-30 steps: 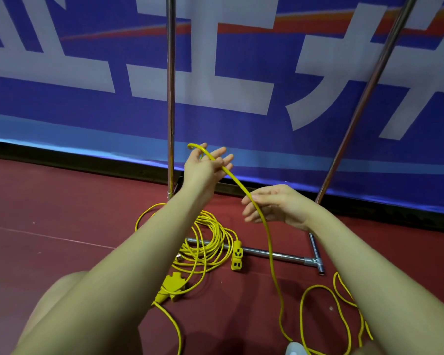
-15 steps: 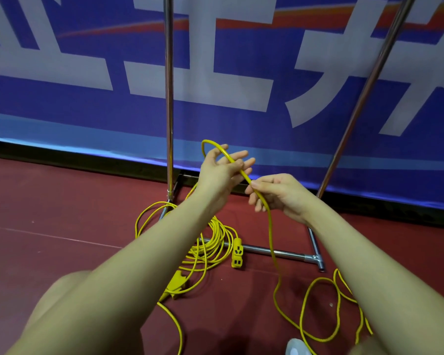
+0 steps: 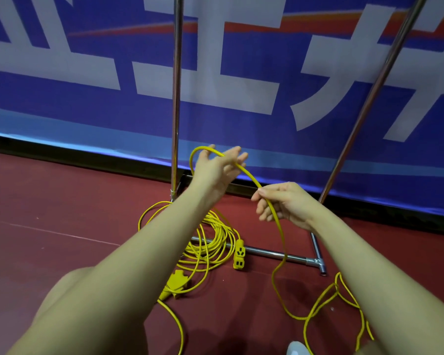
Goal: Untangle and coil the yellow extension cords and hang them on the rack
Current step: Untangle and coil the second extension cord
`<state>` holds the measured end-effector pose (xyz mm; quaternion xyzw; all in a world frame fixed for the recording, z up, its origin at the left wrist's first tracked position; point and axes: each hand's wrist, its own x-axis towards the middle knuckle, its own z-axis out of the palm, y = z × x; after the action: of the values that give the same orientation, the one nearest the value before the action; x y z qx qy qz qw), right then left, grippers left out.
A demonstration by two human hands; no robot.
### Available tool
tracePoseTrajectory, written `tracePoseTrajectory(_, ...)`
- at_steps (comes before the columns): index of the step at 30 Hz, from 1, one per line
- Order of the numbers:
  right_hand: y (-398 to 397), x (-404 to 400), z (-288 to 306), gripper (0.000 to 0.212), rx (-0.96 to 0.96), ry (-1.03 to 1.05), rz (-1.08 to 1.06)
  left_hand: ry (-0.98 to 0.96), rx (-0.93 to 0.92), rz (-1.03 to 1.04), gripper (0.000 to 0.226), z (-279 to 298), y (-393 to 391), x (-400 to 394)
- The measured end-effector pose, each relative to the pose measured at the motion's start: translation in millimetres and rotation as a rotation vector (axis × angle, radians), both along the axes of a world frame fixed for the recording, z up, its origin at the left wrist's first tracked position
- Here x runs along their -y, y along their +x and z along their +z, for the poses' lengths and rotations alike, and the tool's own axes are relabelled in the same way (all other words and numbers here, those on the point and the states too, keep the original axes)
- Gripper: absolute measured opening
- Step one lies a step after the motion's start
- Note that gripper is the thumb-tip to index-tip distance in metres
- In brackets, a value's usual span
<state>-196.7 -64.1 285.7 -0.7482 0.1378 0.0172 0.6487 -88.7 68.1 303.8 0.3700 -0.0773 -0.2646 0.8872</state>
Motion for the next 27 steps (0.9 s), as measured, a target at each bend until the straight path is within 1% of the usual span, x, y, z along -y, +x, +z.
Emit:
tracePoseTrajectory(3, 2, -4, 2, 0.021, 0.036, 0.002, -0.021, 0.05, 0.109, -0.048, 0.065, -6, -14, 5)
tracePoseTrajectory(6, -1, -8, 6, 0.021, 0.067, 0.016, 0.004, 0.034, 0.125, -0.027, 0.059, -12, -12, 2)
tracePoseTrajectory(9, -5, -13, 9, 0.025, 0.074, 0.066, 0.052, 0.064, 0.152, 0.005, 0.058, -15, -8, -1)
tracePoseTrajectory(11, -6, -14, 9, 0.027, 0.066, 0.085, 0.073, 0.08, 0.15, 0.066, 0.059, -14, -5, -3)
tracePoseTrajectory(13, -9, -13, 9, 0.029, 0.061, 0.101, 0.089, 0.079, 0.109, 0.144, 0.06, -14, 1, -8)
tracePoseTrajectory(15, -12, -12, 9, 0.029, 0.061, 0.104, 0.112, 0.057, 0.06, 0.168, 0.061, -15, 7, -13)
tracePoseTrajectory(17, -14, -13, 9, 0.025, 0.064, 0.085, 0.12, 0.021, 0.011, 0.115, 0.057, -13, 8, -16)
tracePoseTrajectory(19, -13, -14, 8, 0.018, 0.068, 0.06, 0.085, 0.0, -0.008, 0.017, 0.048, -9, 3, -17)
tracePoseTrajectory(21, -11, -16, 7, 0.017, 0.083, 0.056, 0.038, 0.03, 0.062, -0.064, 0.042, -5, -8, -15)
tracePoseTrajectory(22, -11, -18, 8, 0.017, 0.088, 0.058, 0.03, 0.055, 0.107, -0.085, 0.044, -4, -14, -13)
tracePoseTrajectory(24, -11, -25, 10, 0.017, 0.094, 0.063, 0.04, 0.094, 0.163, -0.081, 0.049, -3, -23, -12)
tracePoseTrajectory(27, -14, -33, 13, 0.02, 0.127, 0.101, 0.043, 0.095, 0.174, -0.005, 0.047, 1, -25, -12)
